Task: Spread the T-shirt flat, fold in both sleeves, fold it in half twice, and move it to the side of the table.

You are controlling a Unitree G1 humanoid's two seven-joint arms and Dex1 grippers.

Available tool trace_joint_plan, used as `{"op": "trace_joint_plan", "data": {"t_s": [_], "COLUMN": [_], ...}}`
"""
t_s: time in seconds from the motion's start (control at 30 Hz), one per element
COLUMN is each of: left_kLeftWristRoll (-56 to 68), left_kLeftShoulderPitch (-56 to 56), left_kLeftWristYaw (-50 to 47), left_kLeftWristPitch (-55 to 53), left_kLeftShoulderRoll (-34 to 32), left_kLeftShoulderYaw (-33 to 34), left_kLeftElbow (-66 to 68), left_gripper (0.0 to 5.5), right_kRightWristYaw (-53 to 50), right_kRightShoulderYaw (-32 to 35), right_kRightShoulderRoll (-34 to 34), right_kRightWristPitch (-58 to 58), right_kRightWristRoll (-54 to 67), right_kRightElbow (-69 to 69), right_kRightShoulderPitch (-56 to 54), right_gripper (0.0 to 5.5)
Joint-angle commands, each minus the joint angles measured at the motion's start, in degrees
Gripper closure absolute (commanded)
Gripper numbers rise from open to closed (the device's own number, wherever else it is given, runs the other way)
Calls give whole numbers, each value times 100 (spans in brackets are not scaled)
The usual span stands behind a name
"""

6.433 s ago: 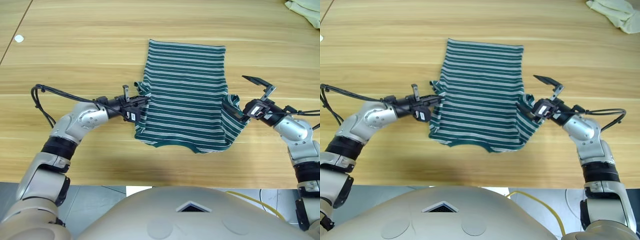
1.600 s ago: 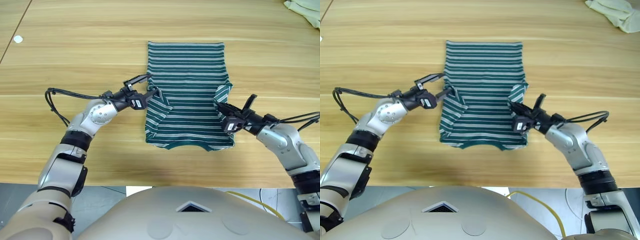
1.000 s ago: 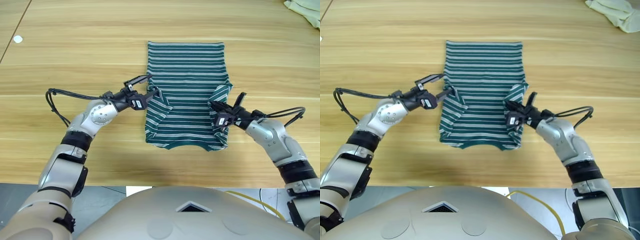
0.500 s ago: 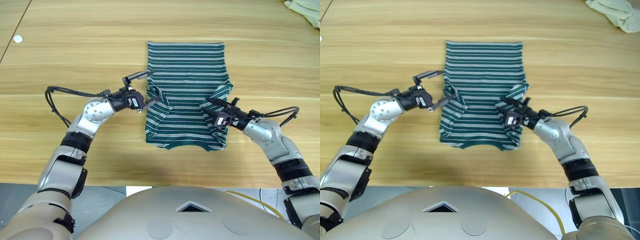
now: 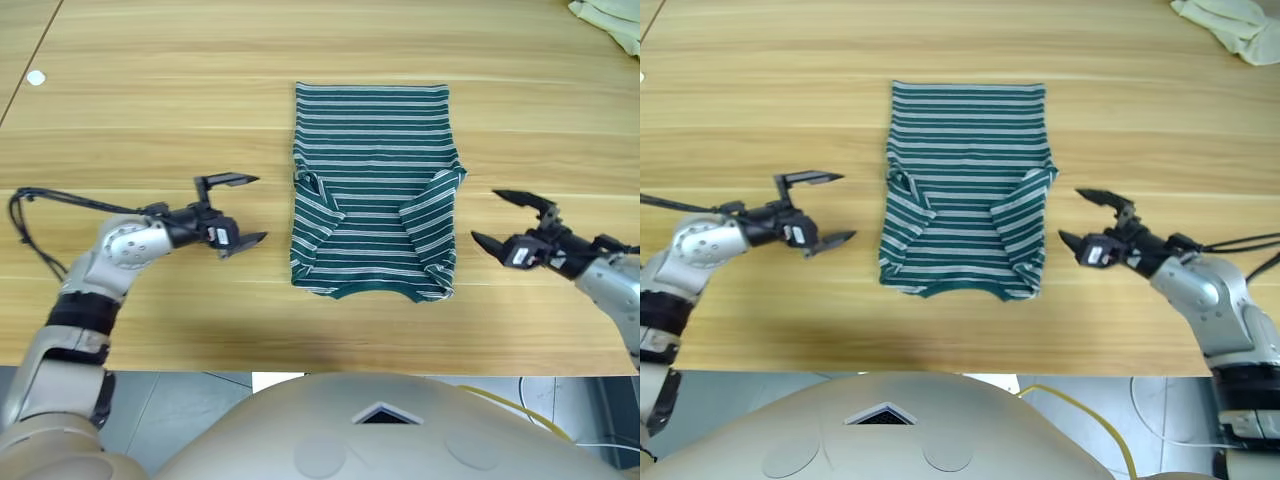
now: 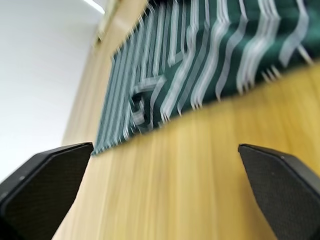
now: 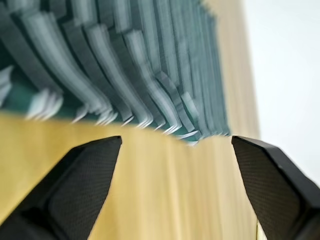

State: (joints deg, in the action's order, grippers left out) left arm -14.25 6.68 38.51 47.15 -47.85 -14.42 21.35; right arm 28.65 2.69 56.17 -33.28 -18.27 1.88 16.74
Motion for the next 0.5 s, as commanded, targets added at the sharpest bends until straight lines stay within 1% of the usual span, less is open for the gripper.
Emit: {"op": "trace_joint_plan", "data": {"t_s": [0.03, 0.17, 0.33, 0.47, 0.5], "left_kLeftWristRoll": [110, -181, -198, -318, -334], "left_kLeftShoulderPitch": [-920, -1260, -1232, -1061, -1043], "left_kLeftWristYaw": [447, 398, 511, 502, 525], "left_kLeftWristPitch": [-177, -238, -372, -472, -471], "left_kLeftShoulderRoll": [-427, -207, 19, 130, 130], "left_kLeftShoulderYaw": [-174, -425, -769, -892, -923], "left_kLeftElbow": [-1033, -1436, -1714, -1754, -1777], "left_gripper": [10, 10, 10, 10, 10], "right_kRightWristYaw": [435, 646, 739, 747, 749], "right_kRightShoulderYaw": [-12, -363, -662, -881, -937], "right_kRightShoulderRoll": [428, 367, 352, 231, 196], "right_kRightWristPitch": [-314, -592, -843, -744, -703], "right_kRightWristRoll": [-84, 9, 69, 17, -7], "right_kRightElbow": [-353, -467, -519, -471, -431], "right_kRightShoulderPitch": [963, 1242, 1382, 1179, 1122], "right_gripper": [147, 147, 147, 147, 166]}}
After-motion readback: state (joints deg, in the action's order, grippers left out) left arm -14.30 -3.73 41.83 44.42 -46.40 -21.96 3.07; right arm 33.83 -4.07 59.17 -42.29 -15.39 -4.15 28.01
